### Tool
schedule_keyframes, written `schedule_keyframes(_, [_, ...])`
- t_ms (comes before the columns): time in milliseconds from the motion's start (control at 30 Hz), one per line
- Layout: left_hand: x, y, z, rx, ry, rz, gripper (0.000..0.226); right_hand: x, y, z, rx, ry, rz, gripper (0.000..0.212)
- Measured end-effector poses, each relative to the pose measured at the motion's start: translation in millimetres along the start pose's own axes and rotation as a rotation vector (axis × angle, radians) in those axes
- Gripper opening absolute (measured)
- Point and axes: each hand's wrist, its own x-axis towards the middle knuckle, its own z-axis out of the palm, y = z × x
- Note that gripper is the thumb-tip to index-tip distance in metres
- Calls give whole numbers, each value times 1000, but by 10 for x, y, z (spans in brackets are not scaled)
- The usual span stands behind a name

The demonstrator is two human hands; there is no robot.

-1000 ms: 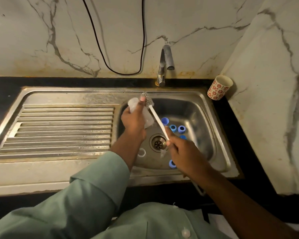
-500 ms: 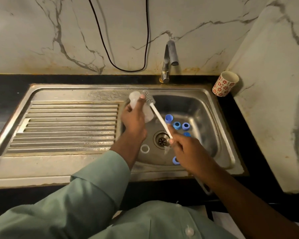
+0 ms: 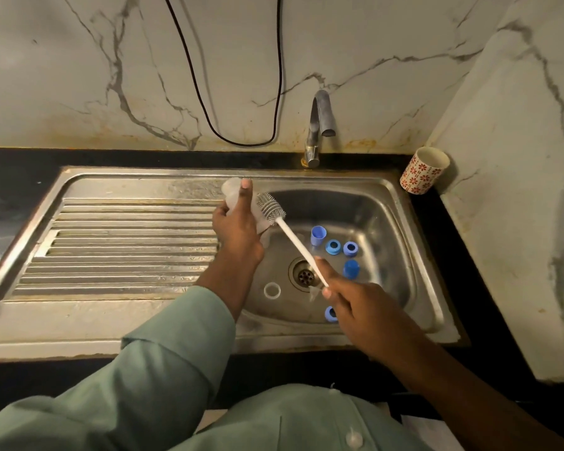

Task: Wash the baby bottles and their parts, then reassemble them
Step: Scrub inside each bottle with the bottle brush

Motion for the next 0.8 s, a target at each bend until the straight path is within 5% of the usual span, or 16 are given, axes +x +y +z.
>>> schedule_keyframes(200, [-87,-62,95,37,34,-41,44,278,-7,-31,-44,29,65,52])
schedule_keyframes(267, [-36,34,71,-3,77,-25,49,59,-2,-17,-42,-24,16,54])
schedule_keyframes(467, [-201,-96,96,-17,-152,-111,93,332,-106,-3,80,57,47,48])
schedule_keyframes(567, [9,86,-1,-125,-30,-98,80,78,-70,-74,52,23,-39,47])
schedule_keyframes(800, [-49,-46,-68,-90,-22,-116,46,225,-84,-50,358,-87,92,37])
